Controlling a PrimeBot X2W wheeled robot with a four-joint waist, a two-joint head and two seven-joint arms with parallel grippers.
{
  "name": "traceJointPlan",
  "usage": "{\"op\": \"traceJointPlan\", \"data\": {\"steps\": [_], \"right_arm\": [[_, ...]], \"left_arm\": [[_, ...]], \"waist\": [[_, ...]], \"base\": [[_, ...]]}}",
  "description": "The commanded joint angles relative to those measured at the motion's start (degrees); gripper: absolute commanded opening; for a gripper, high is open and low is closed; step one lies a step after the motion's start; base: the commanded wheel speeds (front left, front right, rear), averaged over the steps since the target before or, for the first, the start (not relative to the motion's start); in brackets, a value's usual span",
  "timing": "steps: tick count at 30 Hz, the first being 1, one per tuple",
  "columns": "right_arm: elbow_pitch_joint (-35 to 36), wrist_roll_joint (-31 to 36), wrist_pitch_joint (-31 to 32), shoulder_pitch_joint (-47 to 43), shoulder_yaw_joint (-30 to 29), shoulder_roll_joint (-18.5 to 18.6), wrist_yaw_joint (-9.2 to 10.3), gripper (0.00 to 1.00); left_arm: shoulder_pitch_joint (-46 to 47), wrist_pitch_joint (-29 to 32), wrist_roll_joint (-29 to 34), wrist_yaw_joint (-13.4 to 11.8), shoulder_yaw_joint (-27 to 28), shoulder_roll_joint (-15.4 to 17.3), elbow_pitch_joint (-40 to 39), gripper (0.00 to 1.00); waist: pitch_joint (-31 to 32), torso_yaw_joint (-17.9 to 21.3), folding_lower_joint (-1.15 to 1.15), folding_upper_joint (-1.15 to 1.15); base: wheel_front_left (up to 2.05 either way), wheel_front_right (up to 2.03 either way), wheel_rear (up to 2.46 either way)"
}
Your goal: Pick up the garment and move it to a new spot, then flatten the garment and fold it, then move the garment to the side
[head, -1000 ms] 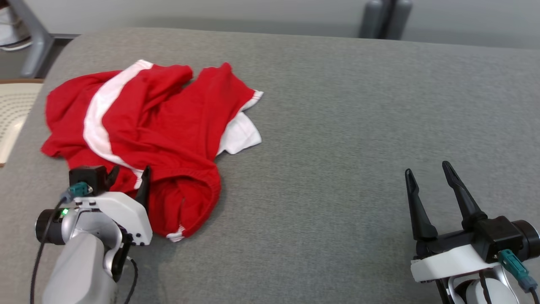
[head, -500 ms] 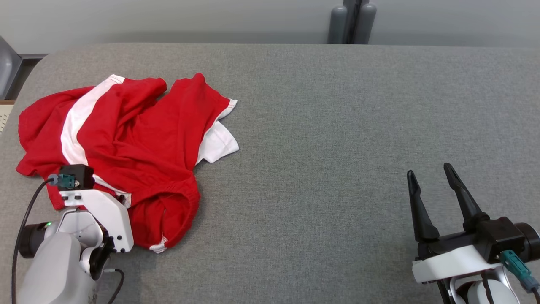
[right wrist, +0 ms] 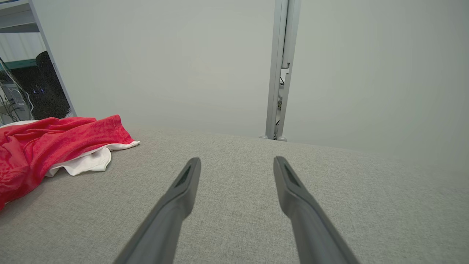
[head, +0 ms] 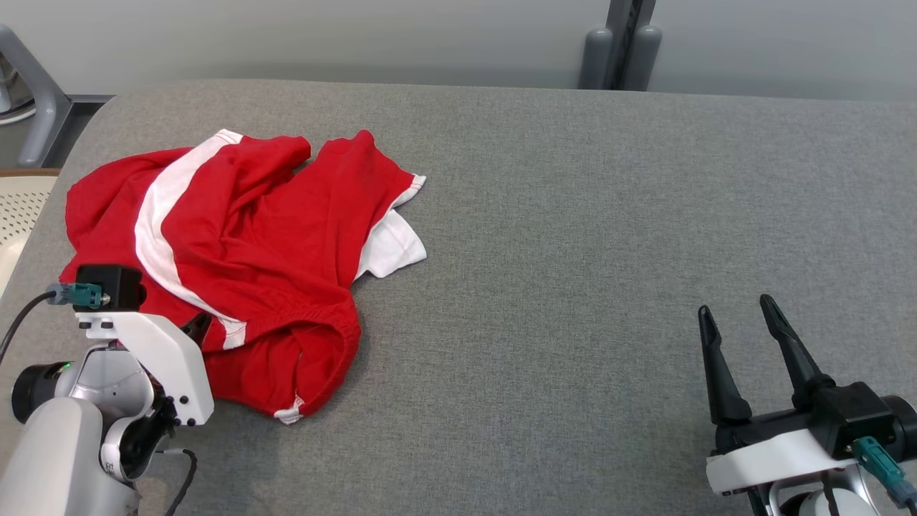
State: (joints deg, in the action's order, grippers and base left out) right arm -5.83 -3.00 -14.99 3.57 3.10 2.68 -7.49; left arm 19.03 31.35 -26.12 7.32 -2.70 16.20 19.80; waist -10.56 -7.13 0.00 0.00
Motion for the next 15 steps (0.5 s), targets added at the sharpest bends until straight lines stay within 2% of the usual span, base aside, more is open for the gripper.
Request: {"op": "traceJointPlan", "data": {"steps": [1, 10, 13, 15], "right_arm": [[0.1, 0.0, -0.3, 0.4, -0.1, 0.4, -0.01, 1.00], [0.2, 0.3, -0.3, 0.3, -0.1, 0.4, -0.01, 1.00], [0.2, 0.5, -0.3, 0.3, -0.1, 0.4, -0.01, 1.00], [0.4, 0.8, -0.3, 0.5, -0.3, 0.4, -0.01, 1.00]], "left_arm": [[-0.5, 0.2, -0.3, -0.3, 0.1, 0.0, -0.6, 0.00], [-3.4, 0.8, -1.1, -1.9, 0.8, 0.2, -5.3, 0.00], [-3.6, -0.6, -1.3, -2.4, 1.3, -0.3, -6.3, 0.00], [-3.3, -4.5, -0.7, -3.4, 2.2, -1.1, -7.6, 0.00]], "waist": [[0.0, 0.0, 0.00, 0.00], [-0.3, 0.1, 0.00, 0.00], [-0.3, 0.2, 0.00, 0.00], [-0.2, 0.3, 0.00, 0.00]], "base": [[0.00, 0.00, 0.00], [0.00, 0.00, 0.00], [0.00, 0.00, 0.00], [0.00, 0.00, 0.00]]}}
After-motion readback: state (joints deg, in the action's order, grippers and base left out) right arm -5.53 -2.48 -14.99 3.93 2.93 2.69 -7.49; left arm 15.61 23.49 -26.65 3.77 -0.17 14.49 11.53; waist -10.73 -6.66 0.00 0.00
